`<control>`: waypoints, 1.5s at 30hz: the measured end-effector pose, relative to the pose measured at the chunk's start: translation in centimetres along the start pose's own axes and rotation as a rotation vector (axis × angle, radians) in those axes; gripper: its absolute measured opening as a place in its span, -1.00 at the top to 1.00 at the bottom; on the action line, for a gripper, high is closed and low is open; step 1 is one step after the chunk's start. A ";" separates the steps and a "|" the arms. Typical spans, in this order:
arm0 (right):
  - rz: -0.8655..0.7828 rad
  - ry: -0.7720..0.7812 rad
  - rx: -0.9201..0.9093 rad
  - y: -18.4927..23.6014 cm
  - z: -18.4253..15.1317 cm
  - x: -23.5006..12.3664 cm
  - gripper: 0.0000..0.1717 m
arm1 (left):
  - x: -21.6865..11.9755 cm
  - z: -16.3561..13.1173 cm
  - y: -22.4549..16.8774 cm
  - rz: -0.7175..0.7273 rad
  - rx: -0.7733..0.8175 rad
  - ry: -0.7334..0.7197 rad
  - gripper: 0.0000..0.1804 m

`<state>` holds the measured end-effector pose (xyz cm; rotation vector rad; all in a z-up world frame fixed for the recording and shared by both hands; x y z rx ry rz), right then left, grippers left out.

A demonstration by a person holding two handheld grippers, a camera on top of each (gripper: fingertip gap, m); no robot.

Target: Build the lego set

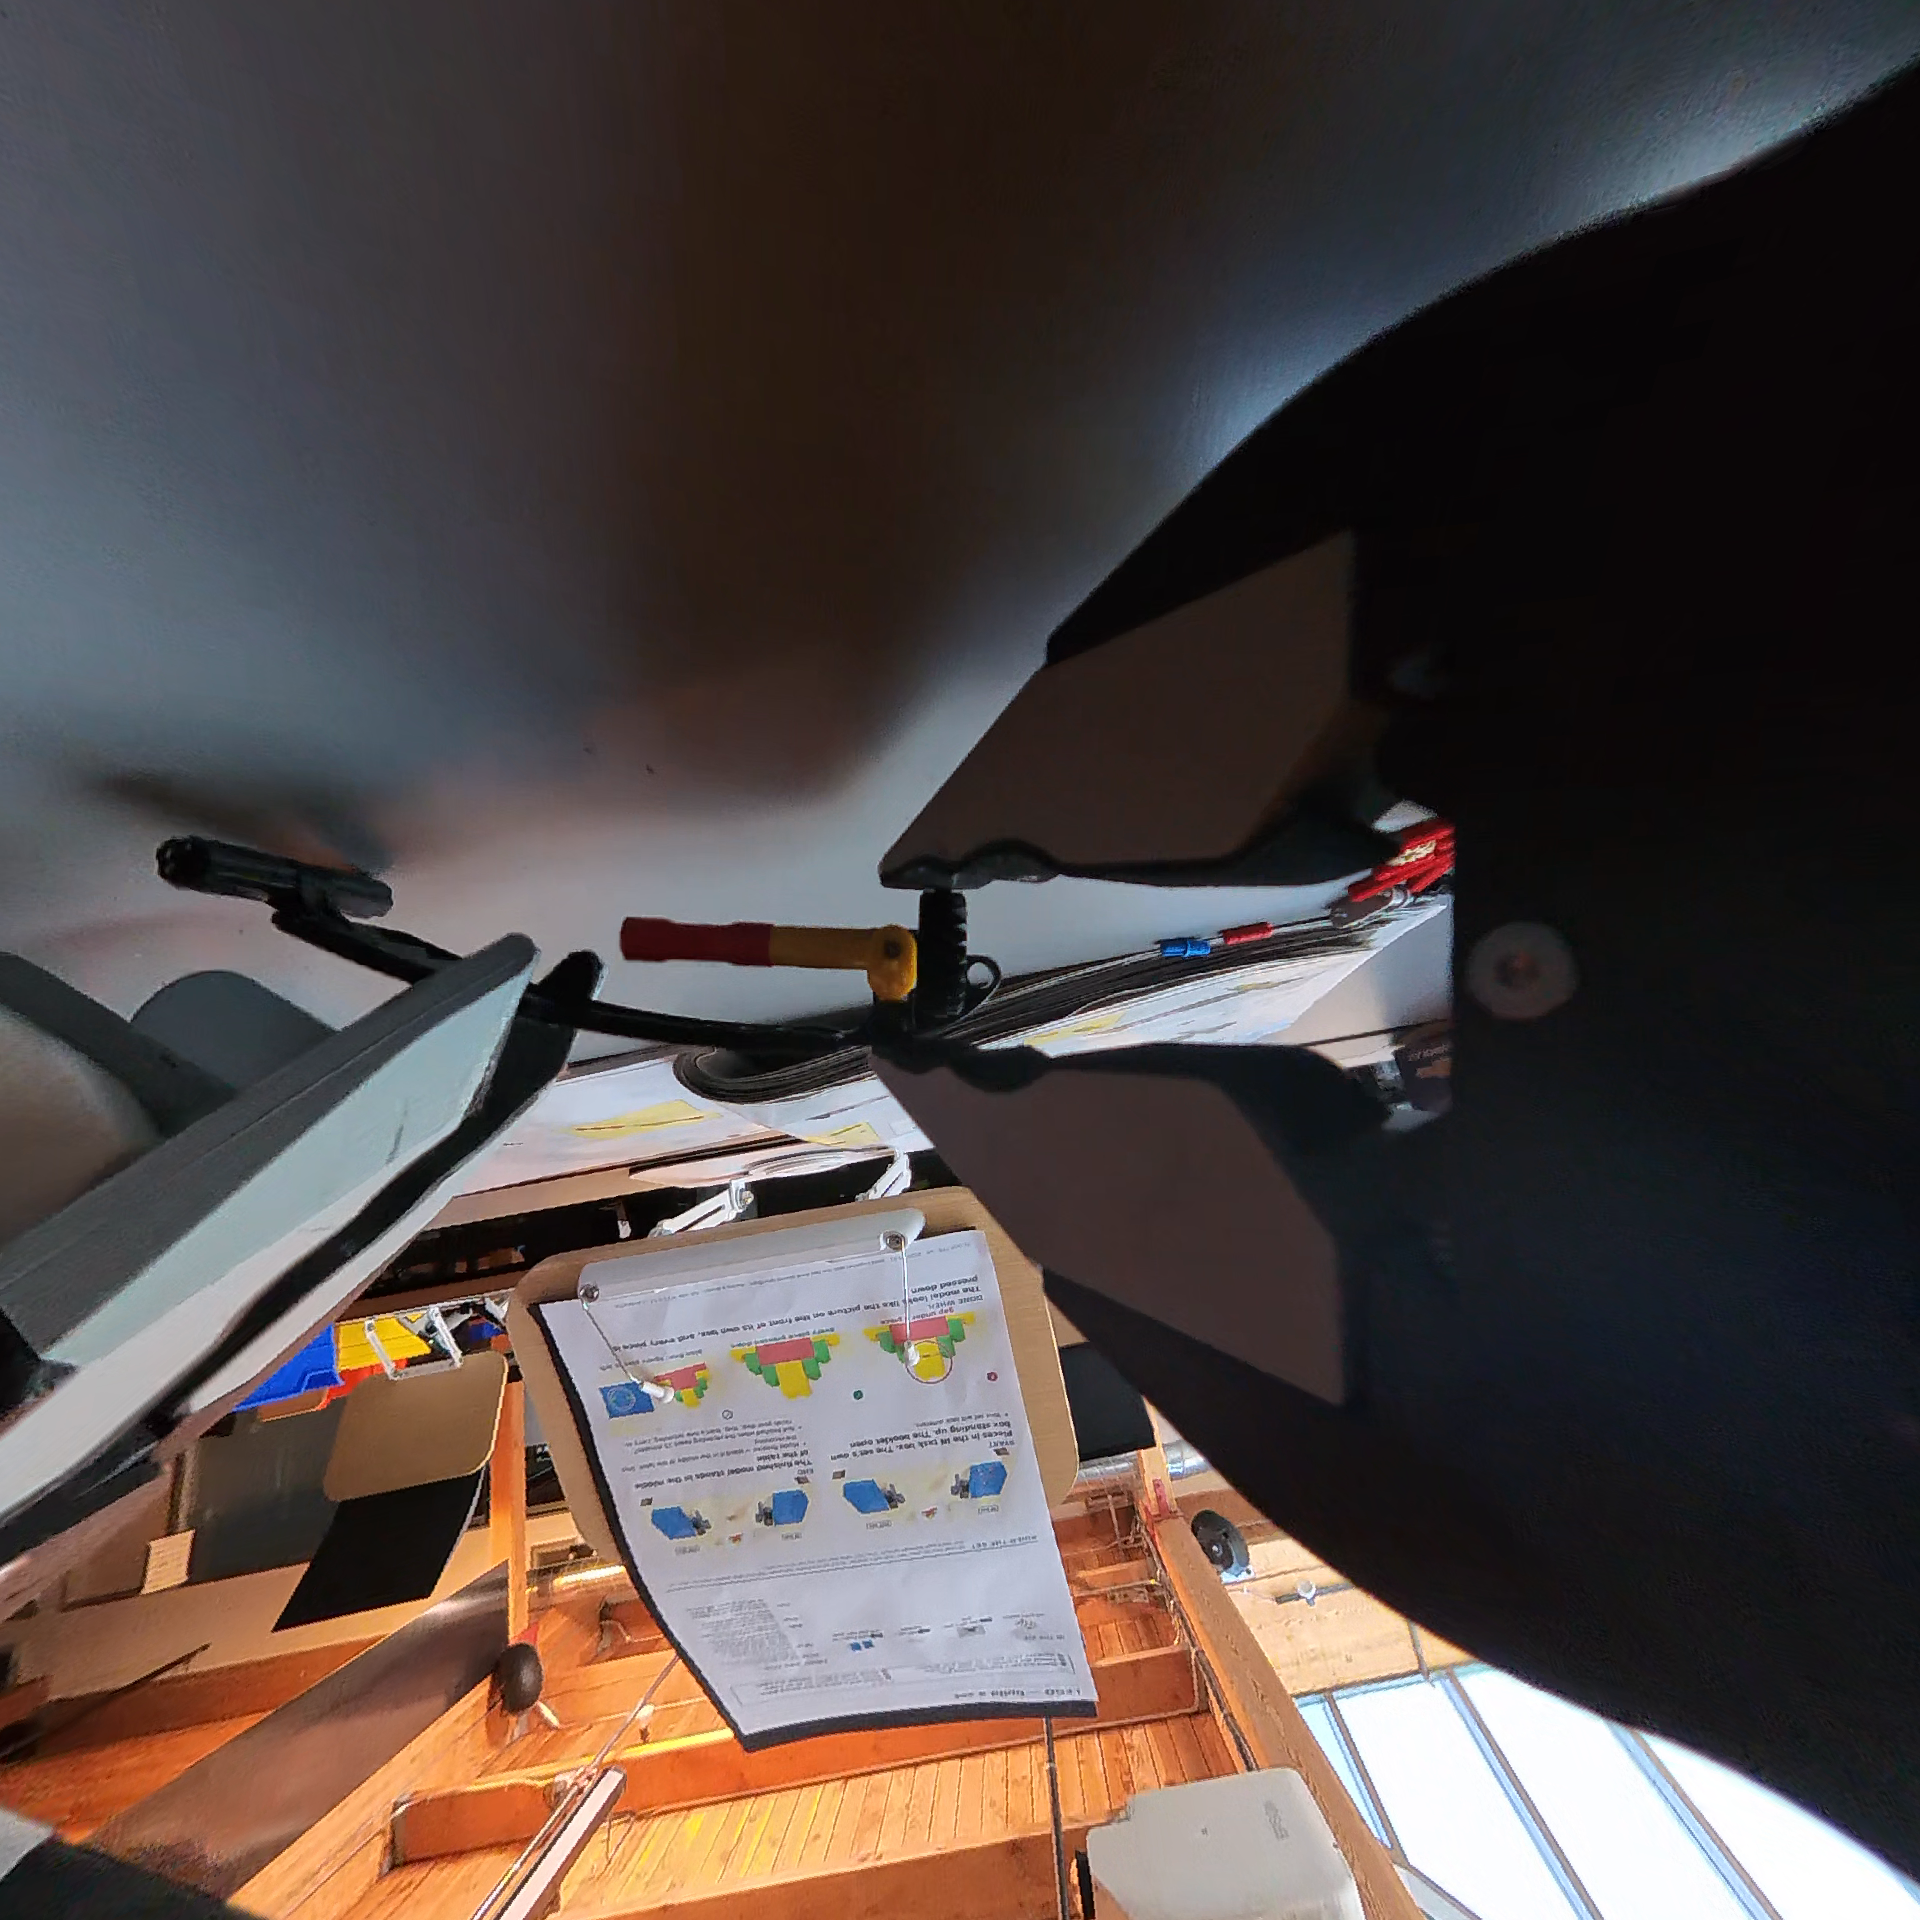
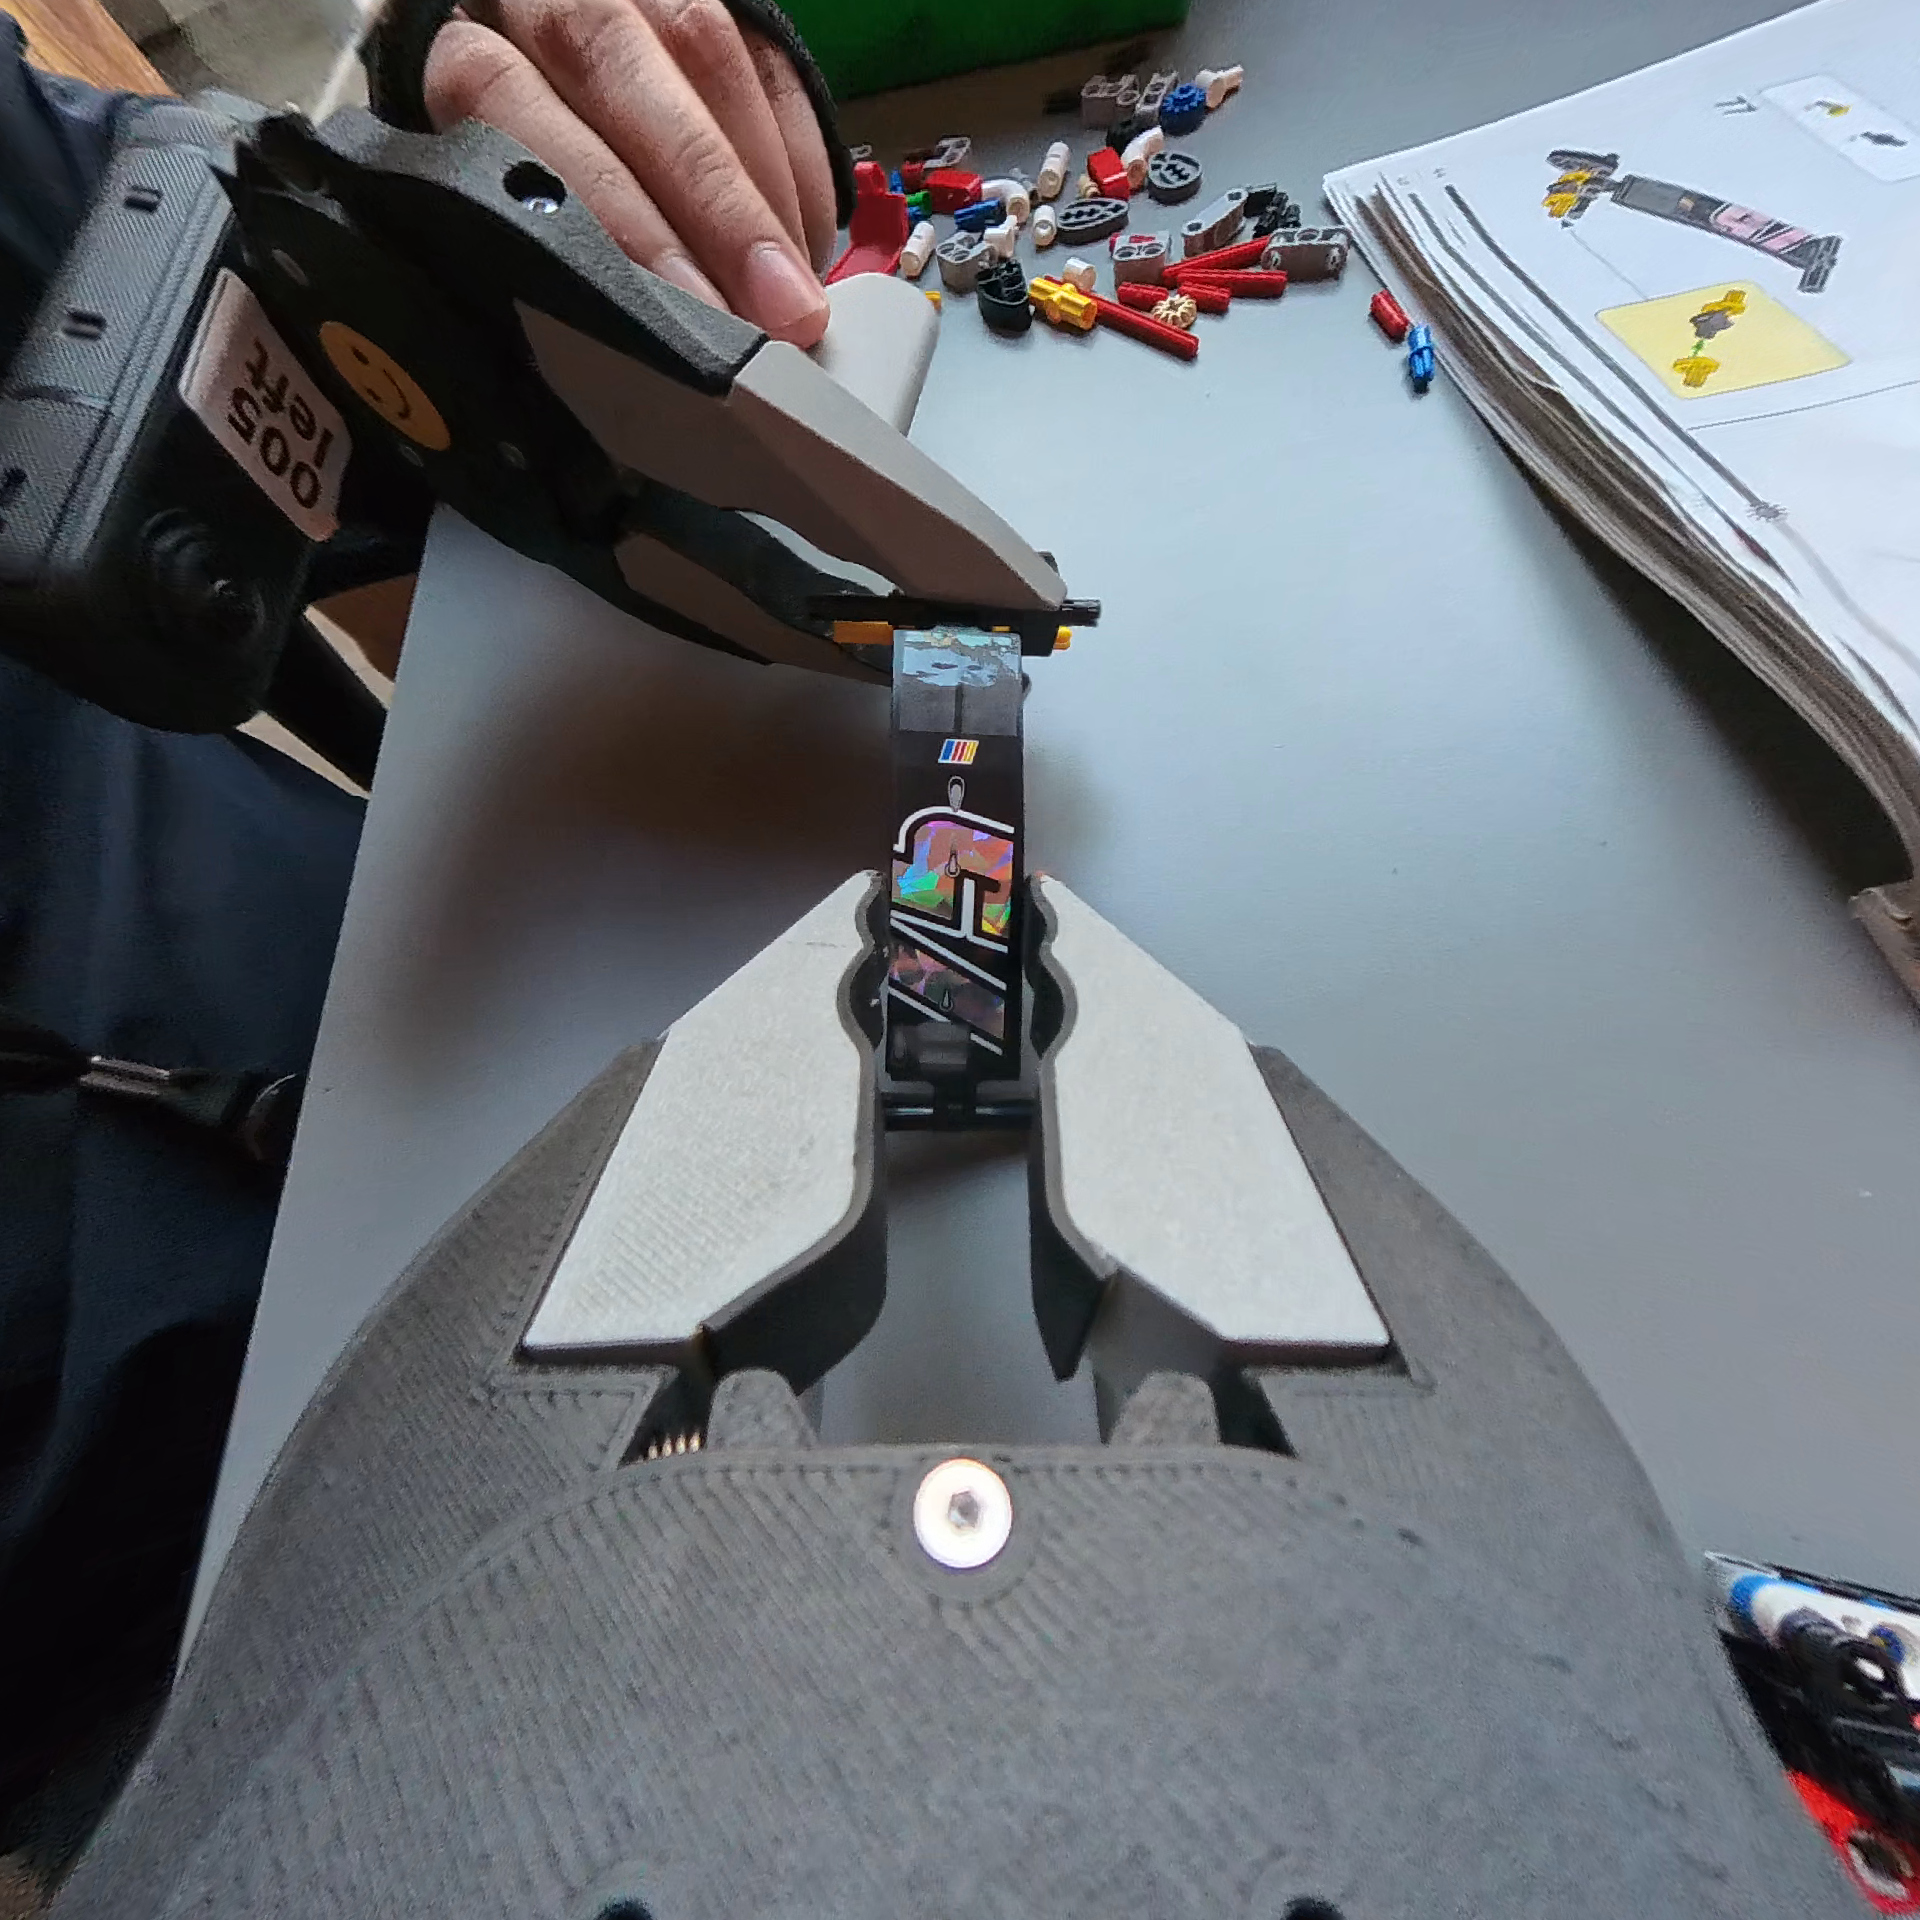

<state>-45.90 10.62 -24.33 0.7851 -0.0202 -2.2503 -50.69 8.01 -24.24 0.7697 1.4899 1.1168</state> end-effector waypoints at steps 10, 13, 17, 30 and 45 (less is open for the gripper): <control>-0.148 0.062 -0.163 -0.5 -0.8 0.1 0.74 | 0.1 -0.6 -0.4 -0.097 -0.227 -0.035 0.56; -0.167 0.072 -0.201 -0.5 -0.9 0.1 0.74 | -0.4 -0.5 -0.1 -0.161 -0.383 -0.108 0.46; -0.176 0.092 -0.228 -0.7 -1.3 0.0 0.74 | -1.0 -0.4 0.3 -0.215 -0.505 -0.191 0.44; -0.163 0.093 -0.246 -0.6 -1.4 -0.2 0.72 | -1.9 -0.3 1.1 -0.242 -0.616 -0.265 0.57; -0.165 0.115 -0.281 -0.3 -1.8 0.0 0.73 | -1.6 -1.5 2.3 -0.221 -0.771 -0.263 0.70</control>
Point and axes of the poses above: each gripper's, where its closed fingertips meet, x out along the fingers, z out of its top, y = z × x across the jaws, the point moved 1 cm from there along -x, back along the fingers, and after that the axes turned 1 degree about x, right-handed, at the moved point
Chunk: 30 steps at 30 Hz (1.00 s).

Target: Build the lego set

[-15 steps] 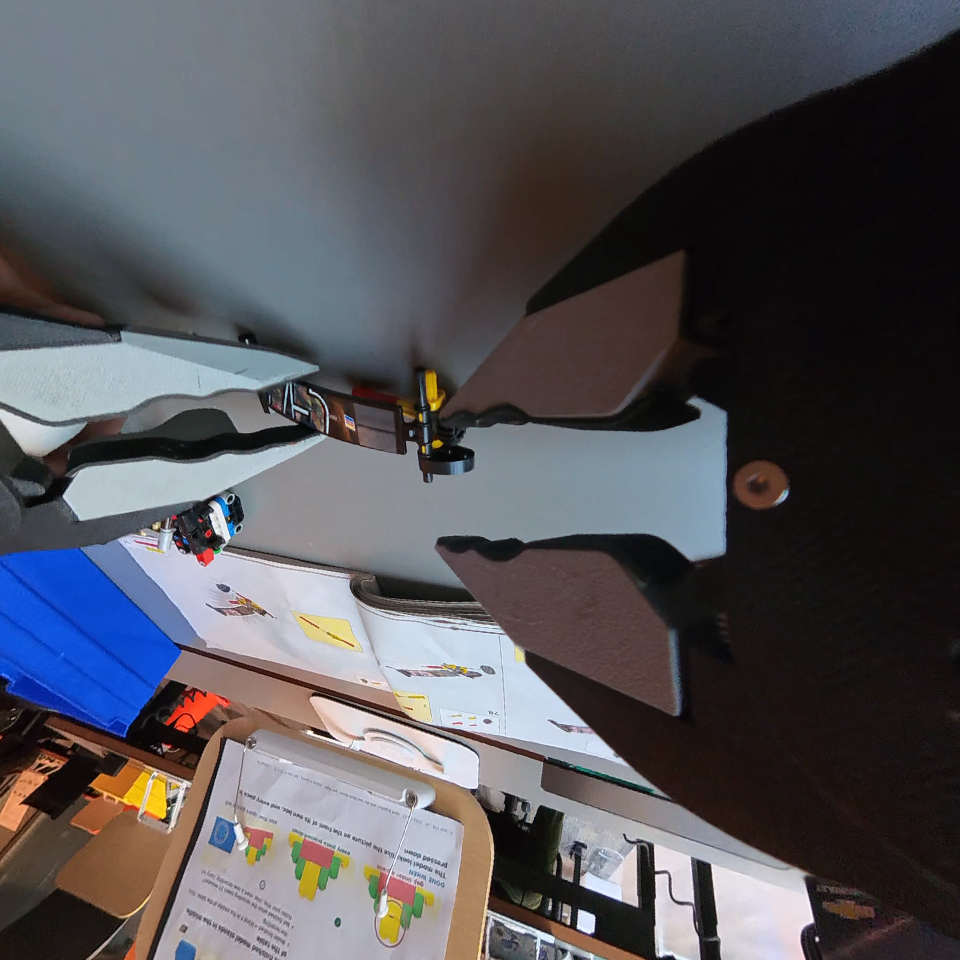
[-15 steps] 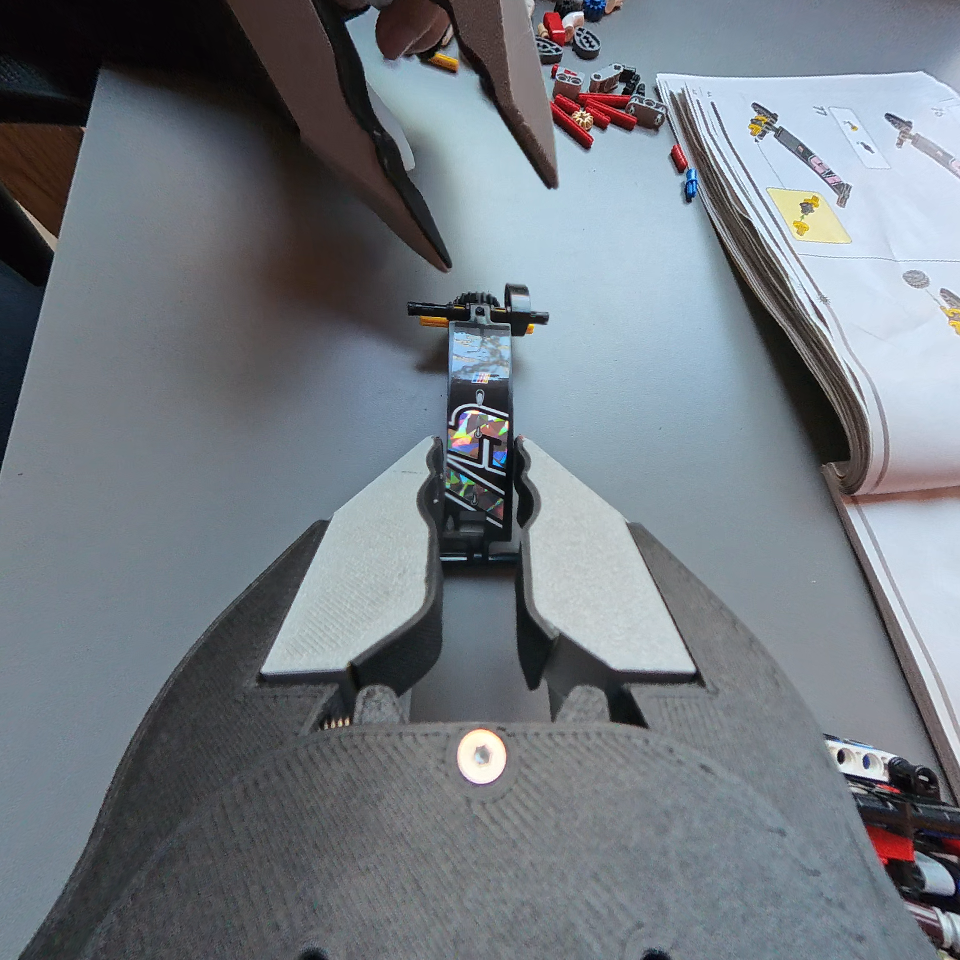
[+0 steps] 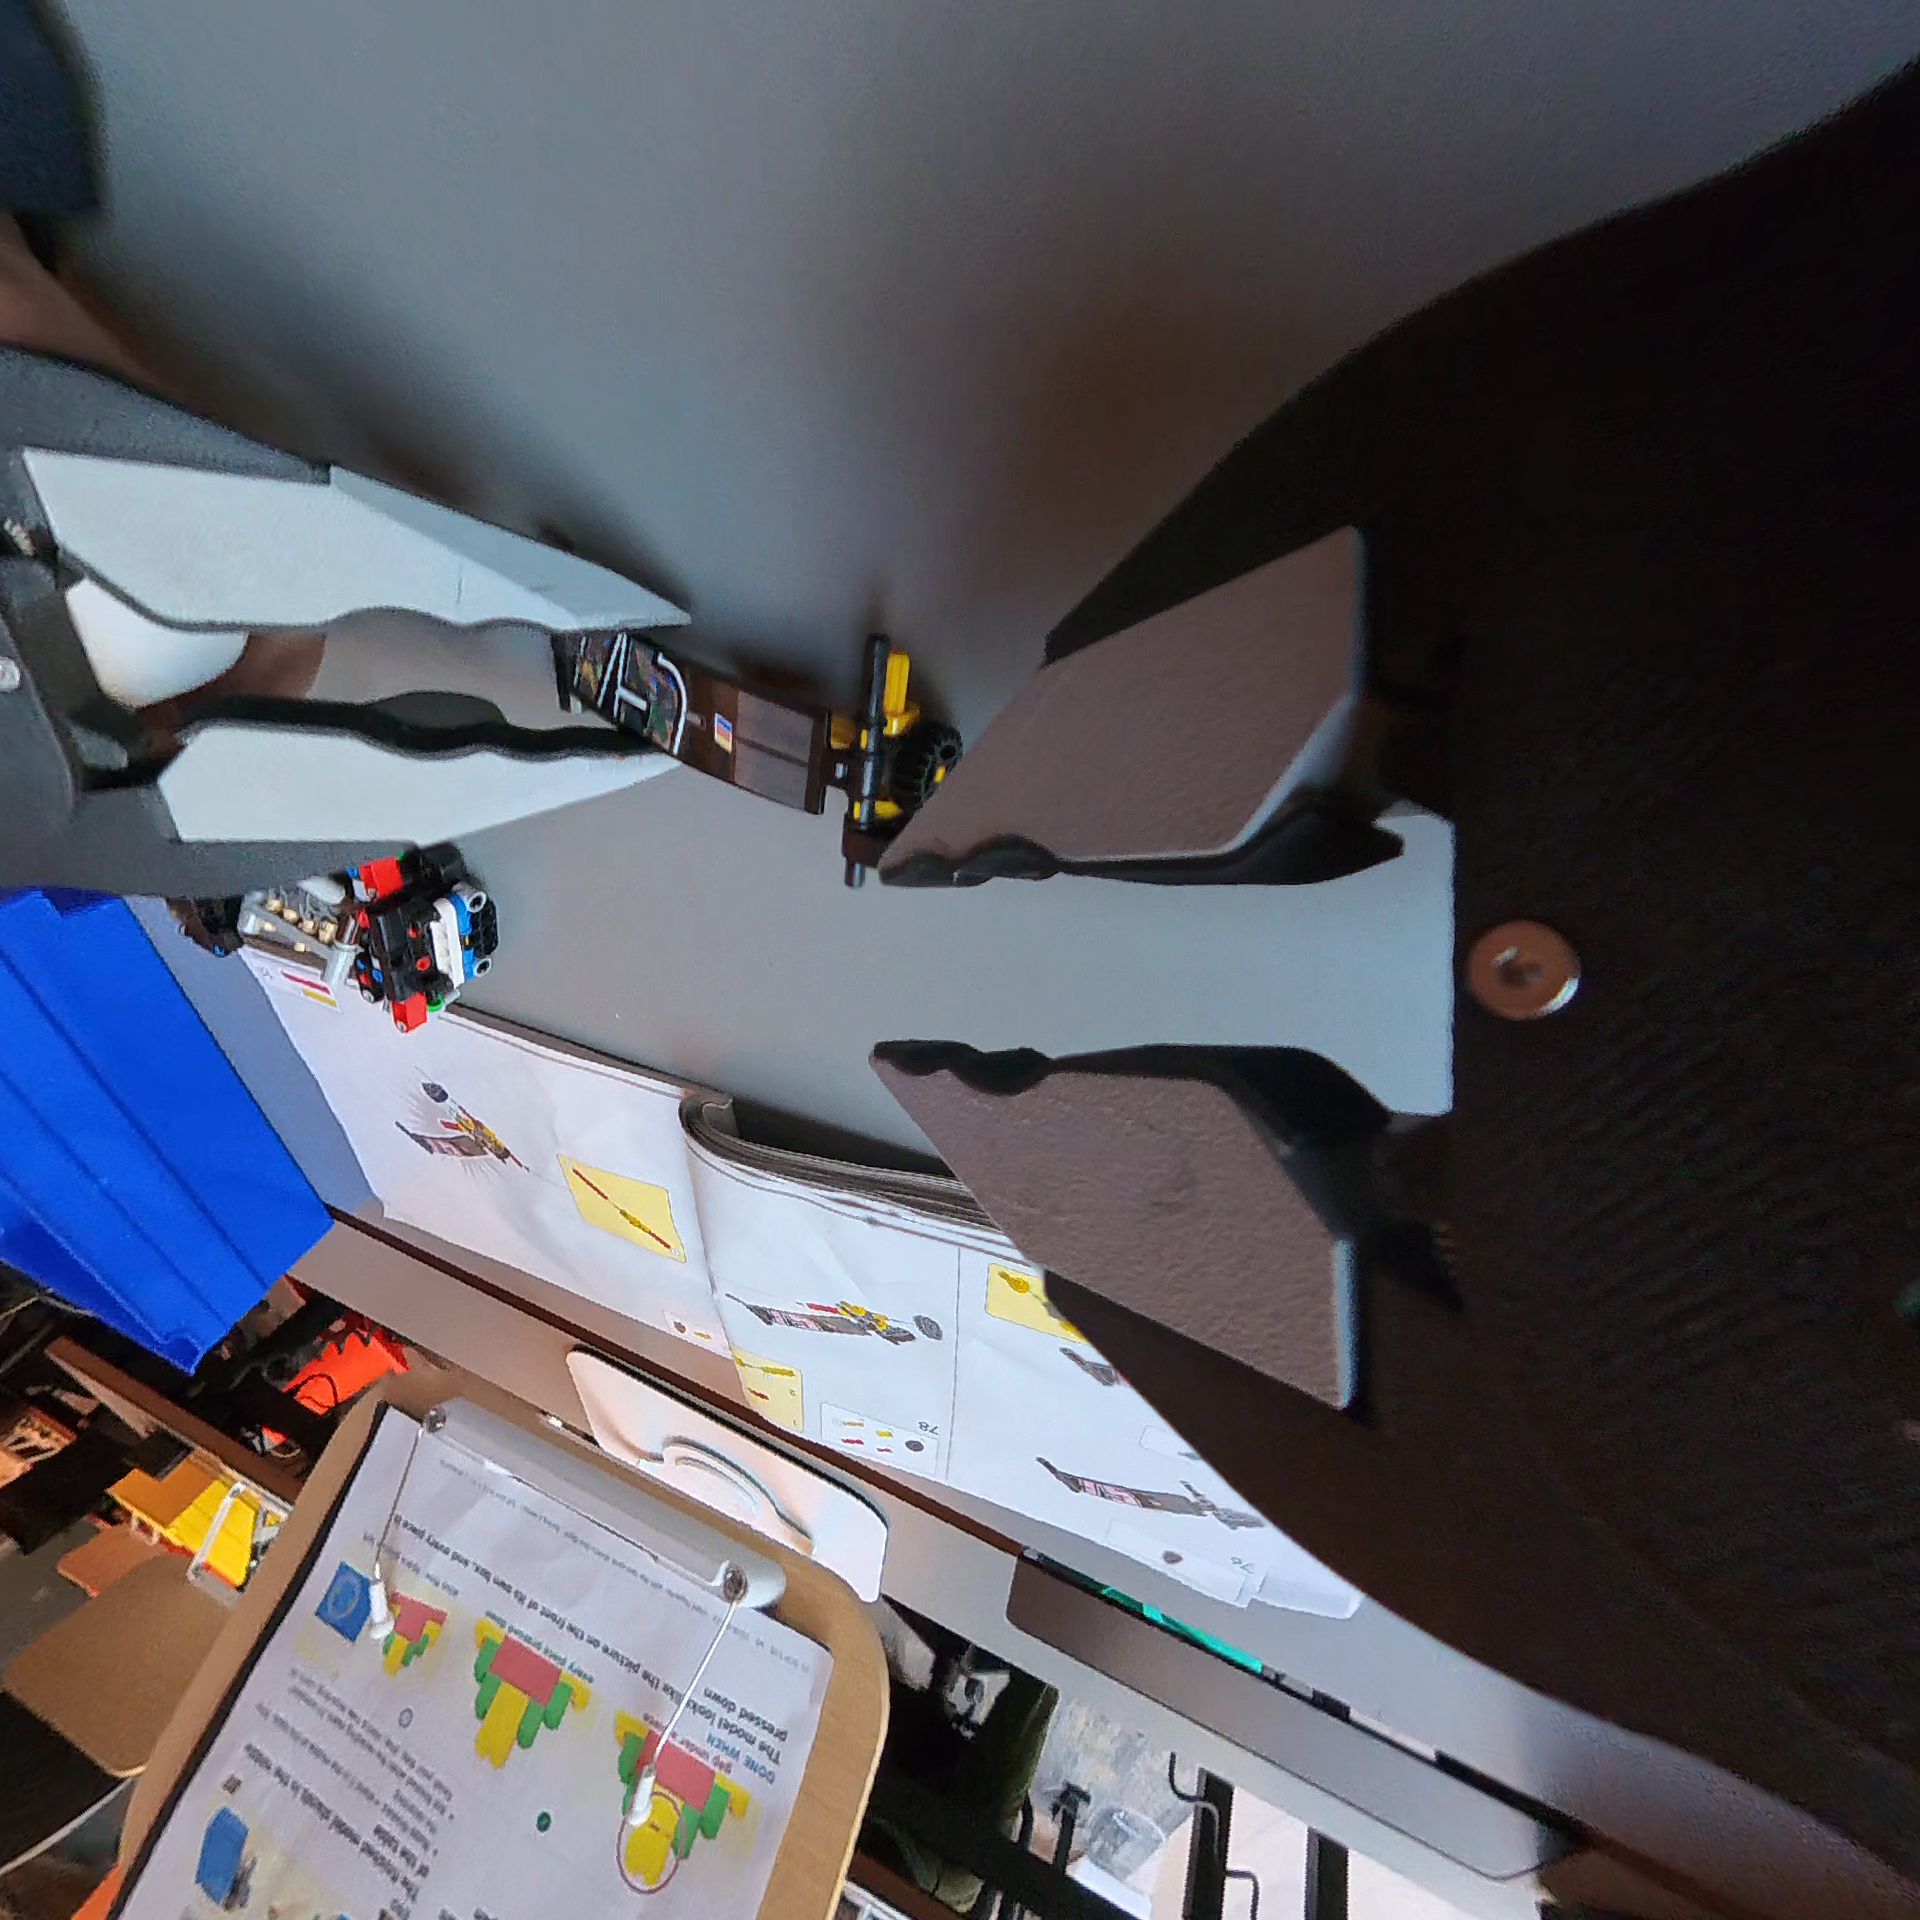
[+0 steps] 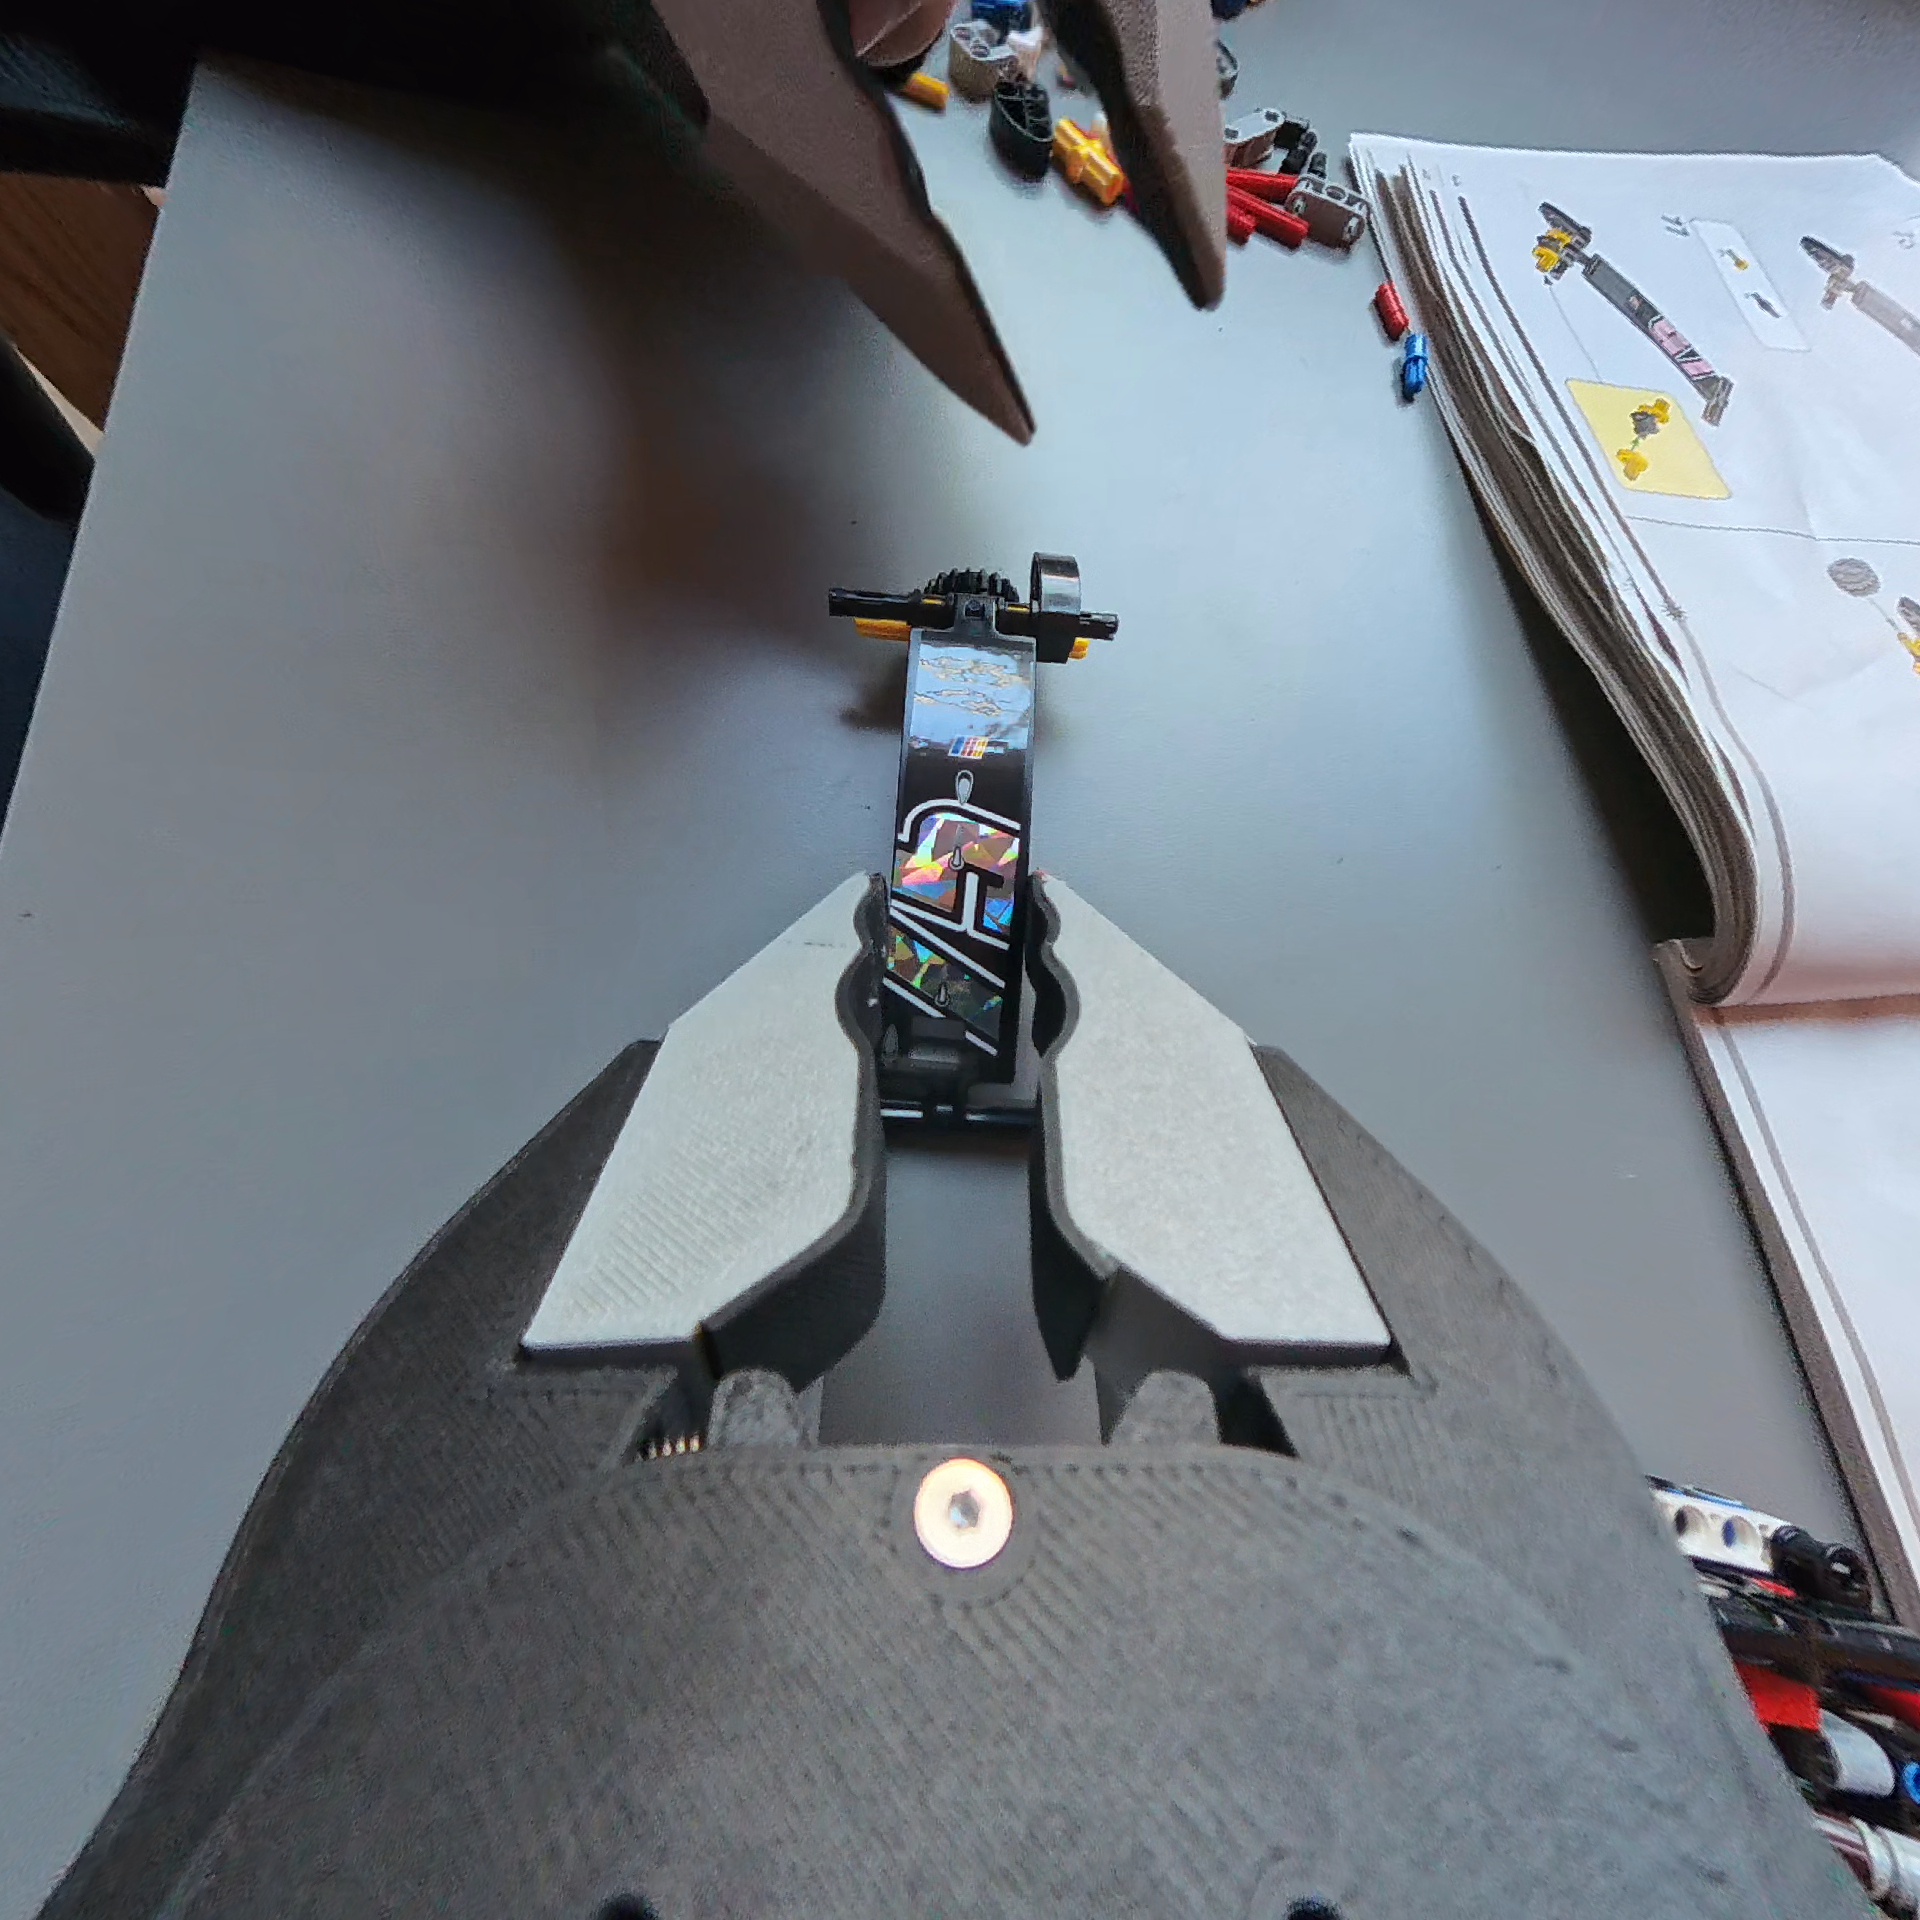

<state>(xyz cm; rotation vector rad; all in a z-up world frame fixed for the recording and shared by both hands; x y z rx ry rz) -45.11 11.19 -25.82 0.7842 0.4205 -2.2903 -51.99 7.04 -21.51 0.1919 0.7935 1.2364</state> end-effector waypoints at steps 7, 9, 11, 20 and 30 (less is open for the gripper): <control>0.029 -0.006 -0.014 0.2 -0.4 -0.6 0.73 | 0.0 -0.5 1.1 0.011 -0.105 0.003 0.72; 0.026 -0.020 -0.008 0.1 -0.3 -0.8 0.70 | 0.1 -0.6 1.3 0.009 -0.129 0.001 0.73; 0.023 -0.039 0.002 0.0 -0.1 -1.0 0.65 | 0.1 -0.8 1.4 0.008 -0.143 0.008 0.73; -0.011 -0.145 0.014 -0.8 1.7 -2.2 0.54 | 0.6 -1.2 2.2 0.020 -0.223 0.007 0.75; -0.015 -0.267 0.040 -1.5 3.4 -3.1 0.50 | 1.5 -1.2 3.5 0.057 -0.276 -0.014 0.81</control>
Point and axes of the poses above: each gripper's, where its closed fingertips meet, x out along the fingers, z out of its top, y = z × x across the jaws, the point moved 1 cm from there along -x, back along the fingers, and after that the axes turned 1 degree about x, right-handed, at the moved point
